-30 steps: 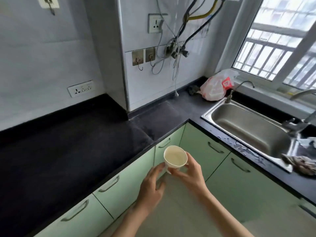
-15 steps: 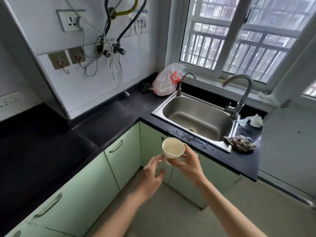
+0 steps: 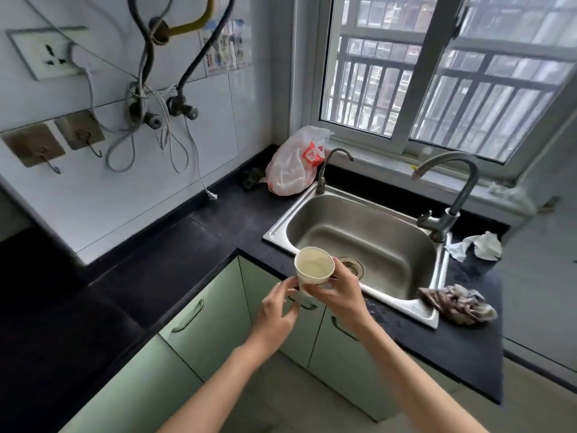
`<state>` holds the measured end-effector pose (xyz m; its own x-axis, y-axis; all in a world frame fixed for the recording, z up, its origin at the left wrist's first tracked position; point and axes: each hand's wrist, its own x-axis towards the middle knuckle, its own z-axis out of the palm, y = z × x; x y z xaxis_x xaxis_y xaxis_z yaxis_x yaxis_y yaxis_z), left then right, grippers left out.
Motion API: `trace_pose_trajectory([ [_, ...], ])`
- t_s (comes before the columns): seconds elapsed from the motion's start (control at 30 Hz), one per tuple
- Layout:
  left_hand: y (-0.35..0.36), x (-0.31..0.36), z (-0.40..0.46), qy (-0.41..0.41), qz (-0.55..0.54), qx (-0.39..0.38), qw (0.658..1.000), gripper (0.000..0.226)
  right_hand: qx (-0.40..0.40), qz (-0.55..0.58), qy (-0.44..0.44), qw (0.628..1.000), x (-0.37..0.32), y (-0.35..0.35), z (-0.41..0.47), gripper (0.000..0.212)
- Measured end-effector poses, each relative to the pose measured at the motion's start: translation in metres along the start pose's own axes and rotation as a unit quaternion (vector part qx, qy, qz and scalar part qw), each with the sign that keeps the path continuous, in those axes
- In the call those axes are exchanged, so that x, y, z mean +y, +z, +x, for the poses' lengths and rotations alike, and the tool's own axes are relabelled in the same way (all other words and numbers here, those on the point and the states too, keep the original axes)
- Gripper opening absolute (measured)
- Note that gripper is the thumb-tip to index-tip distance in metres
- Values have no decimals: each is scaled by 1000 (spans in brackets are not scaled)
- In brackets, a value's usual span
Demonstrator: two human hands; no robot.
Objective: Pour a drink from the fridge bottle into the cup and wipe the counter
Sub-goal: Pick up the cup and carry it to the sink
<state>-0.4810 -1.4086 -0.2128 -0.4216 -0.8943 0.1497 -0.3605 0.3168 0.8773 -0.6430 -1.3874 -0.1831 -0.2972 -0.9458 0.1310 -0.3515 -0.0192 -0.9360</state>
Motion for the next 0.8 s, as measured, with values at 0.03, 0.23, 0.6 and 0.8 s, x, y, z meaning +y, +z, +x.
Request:
trace_pose_trajectory([
  [0.03,-1,-4,12,-5,0,-1,1000,48,-2,5,2,1000,3,2,13,48],
  [0.23,-7,-22,73,-30,11,-4,999,45,-21,19,2,1000,20,13,78,56],
  [0.6,2,-58,170,-104,12,46,993,45,-91,32,17,995,59,31,203,53],
  [0.8,5,-75,219,-136,24,81,987,49,-143,19,20,989,80,42,266,52],
])
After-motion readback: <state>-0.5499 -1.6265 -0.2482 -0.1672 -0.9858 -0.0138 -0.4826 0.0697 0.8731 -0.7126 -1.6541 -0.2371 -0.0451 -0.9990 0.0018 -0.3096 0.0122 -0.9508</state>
